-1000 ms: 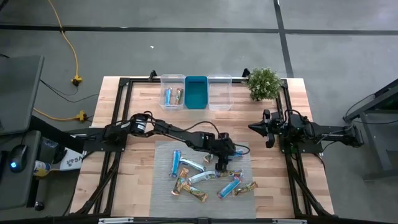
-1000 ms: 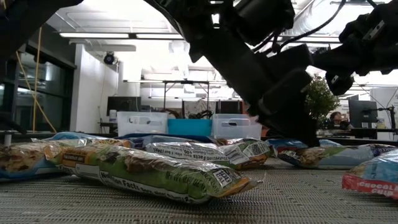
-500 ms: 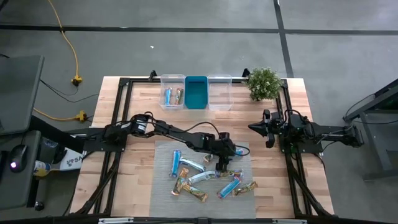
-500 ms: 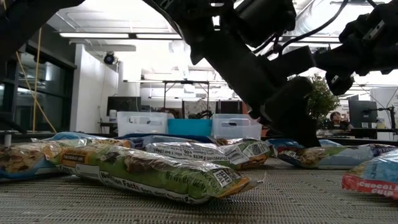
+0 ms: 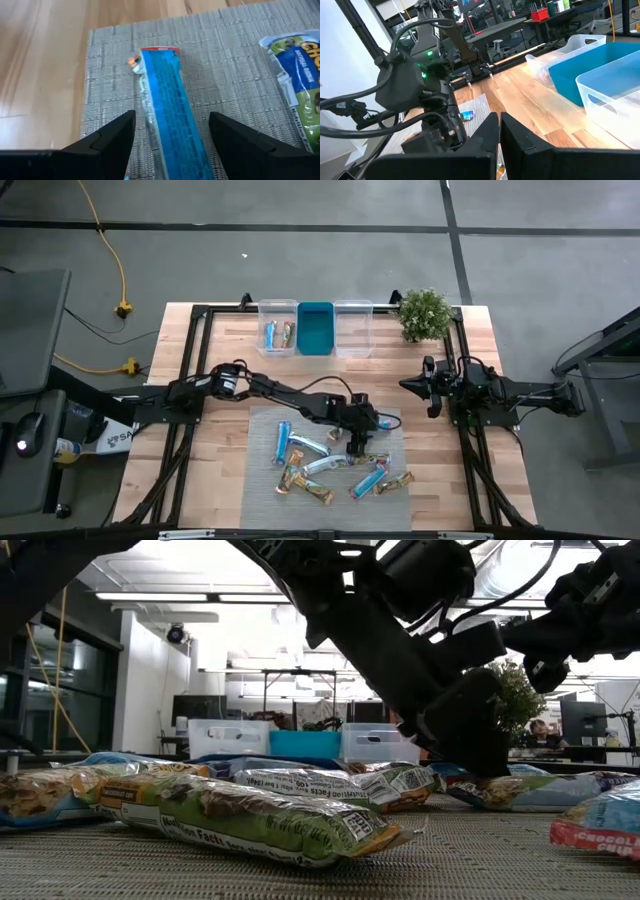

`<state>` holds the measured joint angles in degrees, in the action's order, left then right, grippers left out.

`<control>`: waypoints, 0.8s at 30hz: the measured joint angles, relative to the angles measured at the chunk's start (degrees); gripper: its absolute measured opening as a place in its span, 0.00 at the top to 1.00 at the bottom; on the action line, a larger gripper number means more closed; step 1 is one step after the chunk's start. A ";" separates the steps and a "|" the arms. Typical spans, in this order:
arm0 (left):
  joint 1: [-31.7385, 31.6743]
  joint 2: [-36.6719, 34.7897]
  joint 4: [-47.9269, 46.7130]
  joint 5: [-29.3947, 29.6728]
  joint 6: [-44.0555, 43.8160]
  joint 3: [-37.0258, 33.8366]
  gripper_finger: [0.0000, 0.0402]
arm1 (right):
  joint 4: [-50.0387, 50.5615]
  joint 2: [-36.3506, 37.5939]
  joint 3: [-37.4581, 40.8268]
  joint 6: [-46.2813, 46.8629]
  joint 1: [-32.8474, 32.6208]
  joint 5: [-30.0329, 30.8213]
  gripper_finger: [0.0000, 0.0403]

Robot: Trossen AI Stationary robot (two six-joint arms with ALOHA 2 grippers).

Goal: Pick and place Granola Bars by type
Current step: Put the red granola bar into the left transparent bin

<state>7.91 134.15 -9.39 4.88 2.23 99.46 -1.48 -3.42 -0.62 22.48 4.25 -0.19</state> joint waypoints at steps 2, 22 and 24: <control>-0.06 0.00 -0.10 -0.47 -0.14 0.00 0.38 | 0.00 0.00 0.00 0.00 -0.01 -0.02 1.00; -0.03 0.59 -2.32 -1.47 0.27 0.28 0.43 | 0.00 0.00 0.00 0.02 0.00 -0.02 1.00; -0.03 0.63 -2.32 -1.42 0.30 0.28 0.47 | 0.00 0.00 0.00 0.02 -0.02 -0.02 1.00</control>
<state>7.88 134.78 -11.70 3.46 2.52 99.74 -1.48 -3.42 -0.62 22.50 4.24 -0.21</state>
